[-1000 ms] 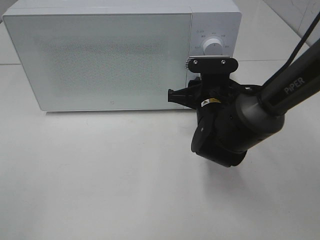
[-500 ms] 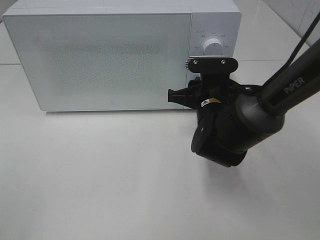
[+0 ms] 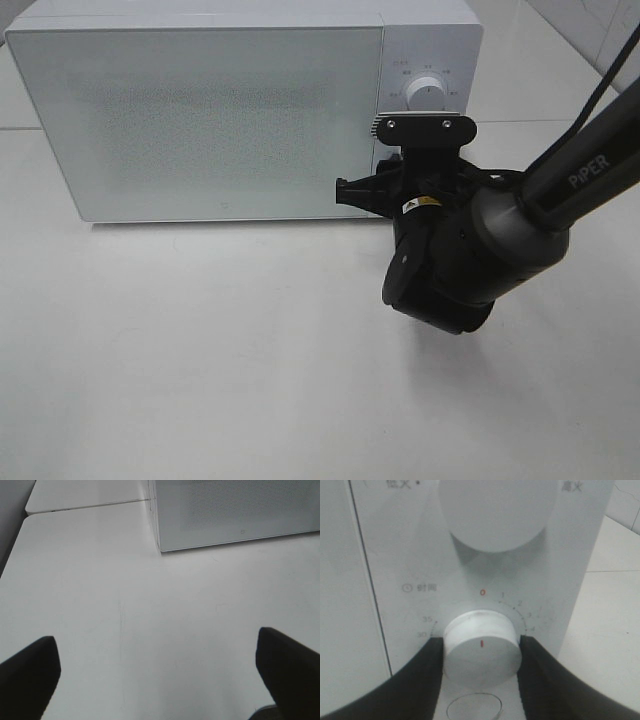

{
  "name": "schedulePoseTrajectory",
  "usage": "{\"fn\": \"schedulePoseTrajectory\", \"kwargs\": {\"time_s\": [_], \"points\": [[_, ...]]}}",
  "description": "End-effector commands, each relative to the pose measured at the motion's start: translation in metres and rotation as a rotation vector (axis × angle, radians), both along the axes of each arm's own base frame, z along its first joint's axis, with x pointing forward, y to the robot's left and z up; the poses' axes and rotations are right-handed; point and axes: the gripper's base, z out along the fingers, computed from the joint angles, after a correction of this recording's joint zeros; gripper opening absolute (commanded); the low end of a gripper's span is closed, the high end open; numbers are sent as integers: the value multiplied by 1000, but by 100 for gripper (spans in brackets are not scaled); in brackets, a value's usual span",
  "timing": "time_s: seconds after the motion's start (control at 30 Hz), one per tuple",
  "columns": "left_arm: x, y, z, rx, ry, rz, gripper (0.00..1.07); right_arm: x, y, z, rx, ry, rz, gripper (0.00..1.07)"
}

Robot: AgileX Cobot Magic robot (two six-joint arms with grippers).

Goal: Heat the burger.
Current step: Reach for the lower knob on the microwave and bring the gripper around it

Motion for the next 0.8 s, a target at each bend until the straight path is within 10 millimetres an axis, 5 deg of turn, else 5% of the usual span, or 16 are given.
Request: {"fn": "schedulePoseTrajectory", "kwargs": {"time_s": [0.03,0.8], "points": [[-3,0,0,-5,-31,4,100,4,-3,15,-34,-147,-31,9],[-3,0,0,-5,-31,4,100,6,8,18,259,-239,50,9]]}}
